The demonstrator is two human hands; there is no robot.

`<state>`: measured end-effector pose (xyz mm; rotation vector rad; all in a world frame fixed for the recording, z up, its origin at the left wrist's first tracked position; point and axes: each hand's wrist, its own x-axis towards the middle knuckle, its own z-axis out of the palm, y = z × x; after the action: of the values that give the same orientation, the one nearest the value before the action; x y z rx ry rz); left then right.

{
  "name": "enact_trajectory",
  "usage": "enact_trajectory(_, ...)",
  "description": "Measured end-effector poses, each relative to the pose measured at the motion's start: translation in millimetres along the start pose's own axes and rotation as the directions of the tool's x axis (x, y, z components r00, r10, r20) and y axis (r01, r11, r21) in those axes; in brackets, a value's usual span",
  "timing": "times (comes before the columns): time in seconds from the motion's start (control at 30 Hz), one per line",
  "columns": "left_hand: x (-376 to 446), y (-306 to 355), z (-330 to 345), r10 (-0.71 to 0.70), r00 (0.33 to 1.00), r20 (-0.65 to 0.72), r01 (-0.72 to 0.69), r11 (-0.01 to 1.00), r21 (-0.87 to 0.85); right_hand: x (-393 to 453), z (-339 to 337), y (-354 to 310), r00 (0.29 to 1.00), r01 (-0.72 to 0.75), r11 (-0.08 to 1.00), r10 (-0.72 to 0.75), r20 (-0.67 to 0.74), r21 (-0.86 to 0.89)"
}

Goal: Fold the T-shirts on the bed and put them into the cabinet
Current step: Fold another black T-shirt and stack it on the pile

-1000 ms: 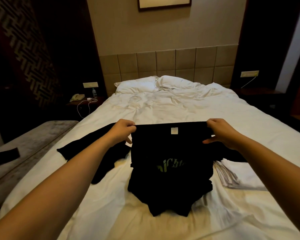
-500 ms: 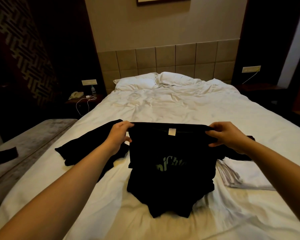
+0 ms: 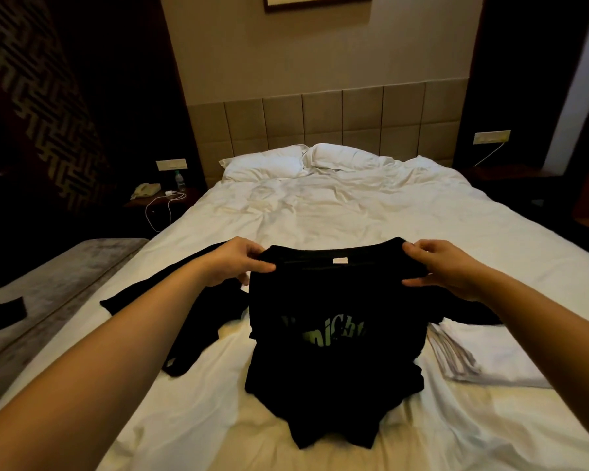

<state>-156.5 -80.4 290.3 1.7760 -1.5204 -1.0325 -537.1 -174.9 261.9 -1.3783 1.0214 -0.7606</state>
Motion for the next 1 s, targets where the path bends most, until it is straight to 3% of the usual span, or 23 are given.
enact_trajectory(0.1, 6, 5, -2, 0.005, 0.987, -0.159, -0.009, 1.0, -0.028, -1, -5, -4, 0.996, 0.09, 0.948, -0.077, 0.053, -0.306)
enact_trajectory(0.2, 14, 20, 0, -0.011, 0.97, -0.242, -0.048, 0.97, -0.238, 6, -3, -17, 0.973, 0.143, 0.851, -0.215, -0.085, -0.505)
enact_trajectory(0.27, 20, 36, -1, -0.031, 0.966, -0.256, -0.095, 0.881, -0.464, 15, 1, -35, 0.938, 0.177, 0.895, -0.28, -0.206, -0.411)
enact_trajectory(0.33, 24, 56, -5, 0.0, 0.963, -0.27, -0.181, 0.741, -0.646, 22, 4, -60, 0.943, 0.175, 0.975, -0.206, -0.26, -0.137)
enact_trajectory(0.43, 23, 87, -11, 0.048, 0.947, -0.319, -0.273, 0.644, -0.715, 29, 3, -102, 0.945, 0.189, 0.979, -0.16, -0.287, 0.077)
enact_trajectory(0.57, 8, 127, -28, -0.012, 0.899, -0.438, -0.303, 0.705, -0.641, 28, 9, -148, 0.885, 0.335, 0.942, -0.312, -0.347, 0.008)
enact_trajectory(0.67, -4, 153, -45, 0.048, 0.84, -0.541, -0.407, 0.714, -0.569, 14, 14, -181, 0.812, 0.452, 0.89, -0.439, -0.384, -0.061)
enact_trajectory(0.77, -17, 172, -57, 0.256, 0.659, -0.707, -0.557, 0.798, -0.231, -3, 14, -205, 0.677, 0.558, 0.796, -0.6, -0.427, -0.233)
enact_trajectory(0.87, -38, 181, -68, 0.443, 0.452, -0.774, -0.547, 0.823, 0.152, -23, 15, -220, 0.548, 0.609, 0.705, -0.705, -0.451, -0.363)
enact_trajectory(1.0, -65, 184, -69, 0.517, 0.347, -0.783, -0.518, 0.801, 0.3, -48, 16, -222, 0.407, 0.626, 0.608, -0.788, -0.461, -0.487)
